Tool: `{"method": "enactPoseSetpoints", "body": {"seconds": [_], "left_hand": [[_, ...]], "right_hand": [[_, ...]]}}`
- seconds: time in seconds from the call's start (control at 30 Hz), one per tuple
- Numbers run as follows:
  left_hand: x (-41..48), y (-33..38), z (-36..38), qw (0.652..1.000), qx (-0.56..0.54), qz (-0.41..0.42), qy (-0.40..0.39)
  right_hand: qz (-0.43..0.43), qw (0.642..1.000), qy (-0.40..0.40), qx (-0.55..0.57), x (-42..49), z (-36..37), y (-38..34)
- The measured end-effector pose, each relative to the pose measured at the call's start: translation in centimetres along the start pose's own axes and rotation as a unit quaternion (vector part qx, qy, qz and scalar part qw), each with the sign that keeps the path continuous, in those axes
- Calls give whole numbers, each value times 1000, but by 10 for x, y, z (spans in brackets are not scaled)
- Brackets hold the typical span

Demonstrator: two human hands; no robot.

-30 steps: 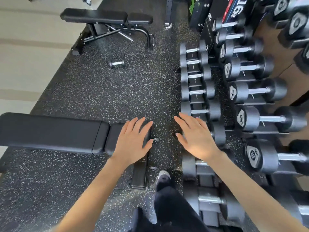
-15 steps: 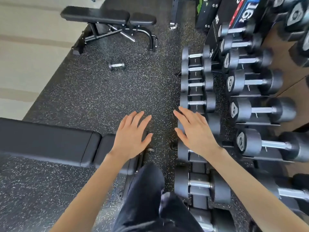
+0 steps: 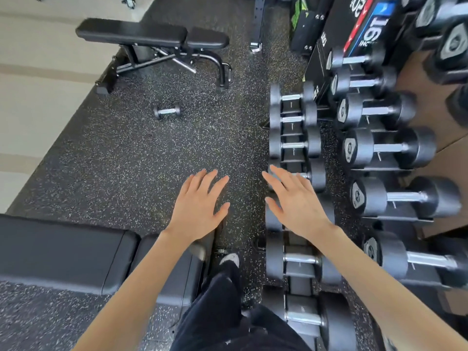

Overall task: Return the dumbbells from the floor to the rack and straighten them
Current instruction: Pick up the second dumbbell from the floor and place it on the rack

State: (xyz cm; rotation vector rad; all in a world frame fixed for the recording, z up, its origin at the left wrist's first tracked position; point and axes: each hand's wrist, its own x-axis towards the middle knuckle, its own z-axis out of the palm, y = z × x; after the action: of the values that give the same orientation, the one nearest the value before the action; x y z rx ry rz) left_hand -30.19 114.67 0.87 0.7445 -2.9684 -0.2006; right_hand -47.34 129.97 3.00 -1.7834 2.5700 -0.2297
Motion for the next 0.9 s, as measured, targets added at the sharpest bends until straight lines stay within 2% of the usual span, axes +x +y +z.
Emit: {"method": "enactPoseSetpoints", "body": {"seconds": [0.3,0.57,0.77,0.9], "left_hand": [[110,-64,-12,1000,17,-4,-5],[164,-96,-17,1000,3,-30,7],[194,-122,-10,998,2,-60,12],[227,-147,-3,996,21,-86,2]], "right_hand": [[-10,1000,-3,-9,140,-4,33],[-30,999,39,-2,205,4,43],[-53,999,8,4,254,27,47],[-81,996,-42,-6,310,40,58]]}}
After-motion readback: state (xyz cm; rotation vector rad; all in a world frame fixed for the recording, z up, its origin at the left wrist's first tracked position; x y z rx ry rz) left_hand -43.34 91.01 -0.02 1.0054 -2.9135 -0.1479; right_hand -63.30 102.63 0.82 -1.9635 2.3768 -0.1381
